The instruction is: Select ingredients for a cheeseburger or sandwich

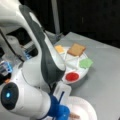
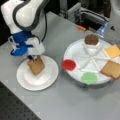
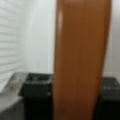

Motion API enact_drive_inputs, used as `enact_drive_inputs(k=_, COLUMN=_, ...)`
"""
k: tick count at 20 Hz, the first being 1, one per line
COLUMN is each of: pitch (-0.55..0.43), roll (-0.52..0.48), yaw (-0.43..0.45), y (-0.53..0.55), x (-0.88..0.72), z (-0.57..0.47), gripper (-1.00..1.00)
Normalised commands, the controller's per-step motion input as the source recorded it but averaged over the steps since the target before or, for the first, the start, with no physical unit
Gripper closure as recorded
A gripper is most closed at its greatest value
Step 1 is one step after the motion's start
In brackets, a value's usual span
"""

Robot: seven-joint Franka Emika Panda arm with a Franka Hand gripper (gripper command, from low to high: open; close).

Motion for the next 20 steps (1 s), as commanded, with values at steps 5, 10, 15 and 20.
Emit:
enact_drive_inputs(k=5, pitch=-0.008, roll=0.229, yaw=0.003, y=-0.16, x=0.32, z=0.02, gripper=1.0)
enact_drive_inputs(k=10, pitch=-0.005, roll=0.21, yaw=0.001, y=-0.14, x=0.28, z=0.03, gripper=-1.0)
enact_drive_inputs(k=15, pitch=0.006, roll=0.196, yaw=0.0, y=-0.14, x=0.26, z=0.03, gripper=-1.0)
enact_drive_inputs(k=20, pitch=-0.006, roll=0.191, yaw=0.005, y=-0.15, x=0.26, z=0.05, gripper=-1.0)
